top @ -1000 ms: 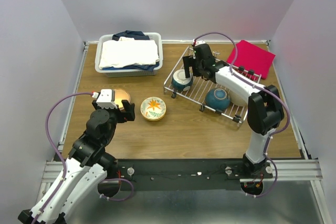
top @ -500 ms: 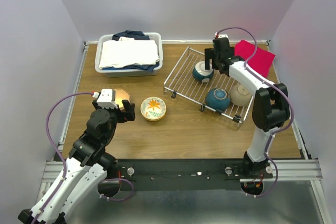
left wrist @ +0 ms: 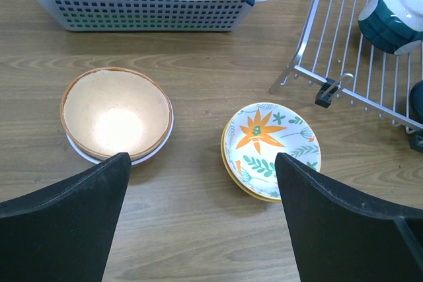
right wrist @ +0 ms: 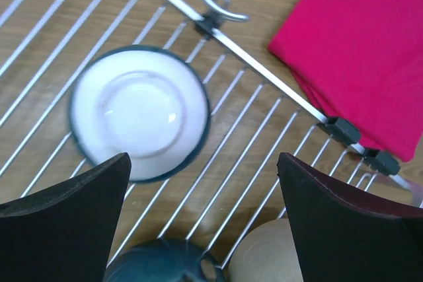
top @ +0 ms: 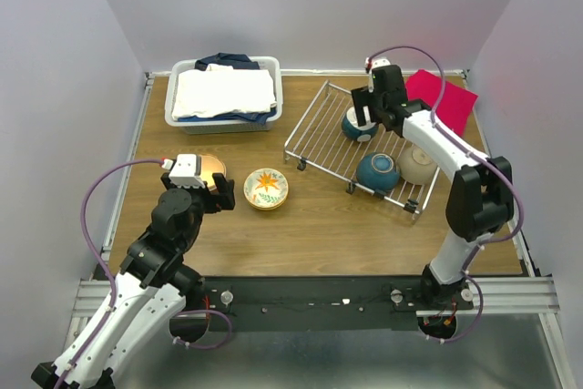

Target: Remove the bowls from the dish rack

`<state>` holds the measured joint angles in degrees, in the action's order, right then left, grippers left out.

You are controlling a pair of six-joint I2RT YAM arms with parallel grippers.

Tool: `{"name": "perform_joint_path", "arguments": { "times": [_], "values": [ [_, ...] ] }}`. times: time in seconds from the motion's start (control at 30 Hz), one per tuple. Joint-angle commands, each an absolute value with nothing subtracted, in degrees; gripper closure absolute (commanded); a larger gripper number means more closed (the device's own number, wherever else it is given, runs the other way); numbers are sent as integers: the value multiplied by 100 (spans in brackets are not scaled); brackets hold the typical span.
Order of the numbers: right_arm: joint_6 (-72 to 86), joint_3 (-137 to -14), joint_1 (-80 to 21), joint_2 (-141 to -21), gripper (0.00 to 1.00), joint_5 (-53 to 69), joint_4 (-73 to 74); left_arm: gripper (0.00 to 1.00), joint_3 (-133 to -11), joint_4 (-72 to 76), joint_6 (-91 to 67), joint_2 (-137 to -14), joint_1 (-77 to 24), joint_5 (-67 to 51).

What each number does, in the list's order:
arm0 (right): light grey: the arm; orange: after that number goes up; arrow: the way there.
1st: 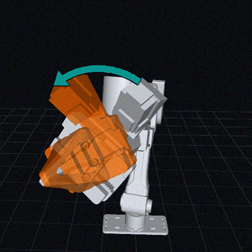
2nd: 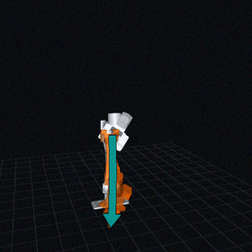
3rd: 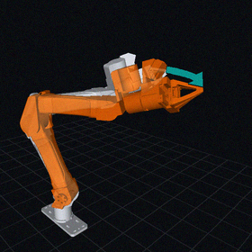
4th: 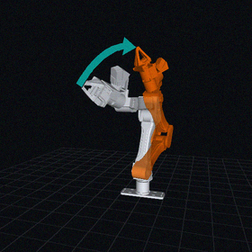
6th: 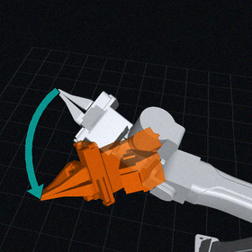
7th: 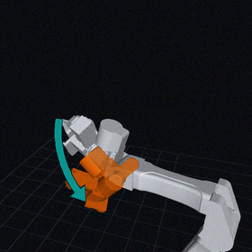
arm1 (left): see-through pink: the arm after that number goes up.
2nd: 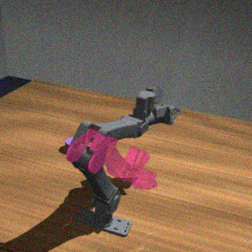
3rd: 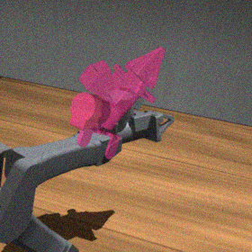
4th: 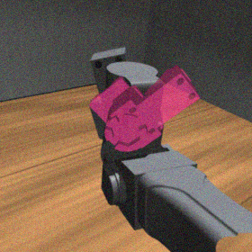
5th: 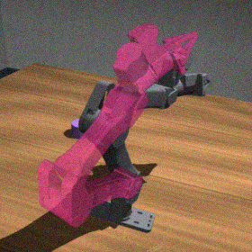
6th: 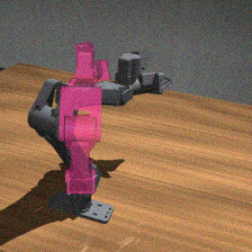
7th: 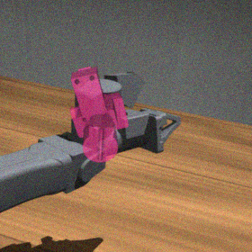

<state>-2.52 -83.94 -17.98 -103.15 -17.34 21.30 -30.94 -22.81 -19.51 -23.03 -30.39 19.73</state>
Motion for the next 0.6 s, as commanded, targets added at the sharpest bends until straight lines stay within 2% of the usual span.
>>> {"name": "perform_joint_path", "arguments": {
  "times": [0.0, 0.23, 0.57],
  "values": [
    [-1414, -7981, -2399, -9862, 1, -1538, 1952, 1, -3094, -2171, -1890, -2347, -3032, 2057],
    [-2083, -7734, -2961, -10063, 1, -1986, 1671, 1, -3103, -2206, -1890, -2355, -3023, 2127],
    [-2663, -7892, -3340, -10933, 0, -2944, 1090, 1, -3094, -2215, -1872, -2294, -3023, 2224]
  ]
}}
